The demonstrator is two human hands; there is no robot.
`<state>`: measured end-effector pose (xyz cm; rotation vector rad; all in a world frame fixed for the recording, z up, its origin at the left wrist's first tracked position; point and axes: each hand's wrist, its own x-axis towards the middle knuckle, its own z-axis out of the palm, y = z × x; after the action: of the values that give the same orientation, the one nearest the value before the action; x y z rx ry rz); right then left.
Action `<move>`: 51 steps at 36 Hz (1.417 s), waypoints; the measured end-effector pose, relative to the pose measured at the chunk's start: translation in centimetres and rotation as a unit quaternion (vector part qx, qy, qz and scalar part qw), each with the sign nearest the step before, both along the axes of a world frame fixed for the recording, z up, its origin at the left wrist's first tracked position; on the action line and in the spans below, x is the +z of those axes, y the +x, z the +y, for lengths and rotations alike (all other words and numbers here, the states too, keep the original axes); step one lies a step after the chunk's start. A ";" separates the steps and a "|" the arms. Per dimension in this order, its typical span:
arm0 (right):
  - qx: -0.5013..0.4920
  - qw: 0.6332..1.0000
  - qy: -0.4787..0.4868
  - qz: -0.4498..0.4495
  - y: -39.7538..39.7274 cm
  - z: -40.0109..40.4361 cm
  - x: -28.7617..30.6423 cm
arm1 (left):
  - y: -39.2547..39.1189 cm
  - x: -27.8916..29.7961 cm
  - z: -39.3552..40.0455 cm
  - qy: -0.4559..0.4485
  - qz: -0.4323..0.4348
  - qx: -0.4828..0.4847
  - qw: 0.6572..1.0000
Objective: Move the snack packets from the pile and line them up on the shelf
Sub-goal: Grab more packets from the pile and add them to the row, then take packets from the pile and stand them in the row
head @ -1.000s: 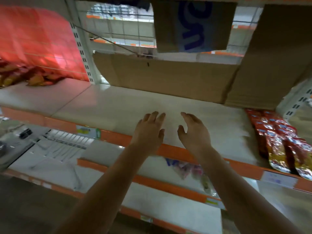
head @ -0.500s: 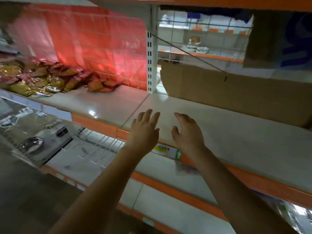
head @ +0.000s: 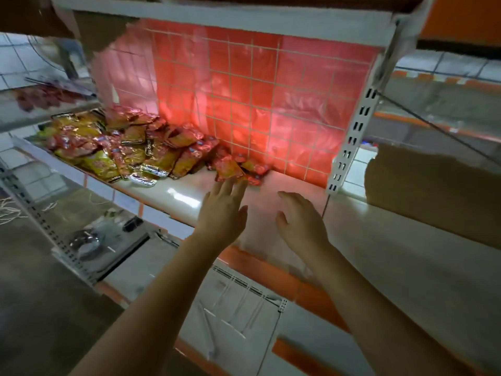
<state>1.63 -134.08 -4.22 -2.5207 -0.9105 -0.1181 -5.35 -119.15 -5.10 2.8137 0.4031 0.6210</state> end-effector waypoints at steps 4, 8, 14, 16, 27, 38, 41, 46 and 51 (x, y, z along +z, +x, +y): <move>-0.002 1.000 0.000 0.007 0.9 5.2 -0.6 | 0.3 -0.7 5.6 -0.005 -0.009 -0.001 1.000; -0.005 0.999 0.031 0.024 1.9 11.3 -1.8 | 1.0 -1.8 11.9 -0.016 -0.019 -0.014 1.000; -0.068 0.973 0.158 0.156 2.9 21.2 -4.3 | 2.3 -2.7 21.9 0.008 0.014 -0.042 0.999; -0.109 0.948 0.205 0.217 2.9 24.2 -5.1 | 2.7 -3.3 24.7 0.007 0.020 -0.036 0.999; -0.256 0.936 0.163 0.178 5.6 32.8 -6.9 | 6.4 -4.7 31.5 -0.042 0.073 0.055 0.995; -0.277 0.948 0.123 0.096 5.4 33.4 -8.0 | 7.0 -6.0 31.9 -0.091 0.033 0.044 0.994; -0.269 0.948 0.139 0.098 4.9 33.3 -7.7 | 6.7 -5.9 32.0 -0.123 0.018 0.033 0.992; -0.268 0.916 0.249 0.163 3.7 32.5 -6.8 | 6.2 -5.5 32.1 -0.207 -0.010 0.017 0.978; -0.276 0.855 0.369 0.238 2.0 31.2 -5.9 | 5.8 -5.4 32.3 -0.297 -0.033 -0.011 0.954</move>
<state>3.58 -102.85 -10.16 -1.8539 0.0923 -0.0077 0.42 -86.84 -10.46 2.2145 0.4537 0.4846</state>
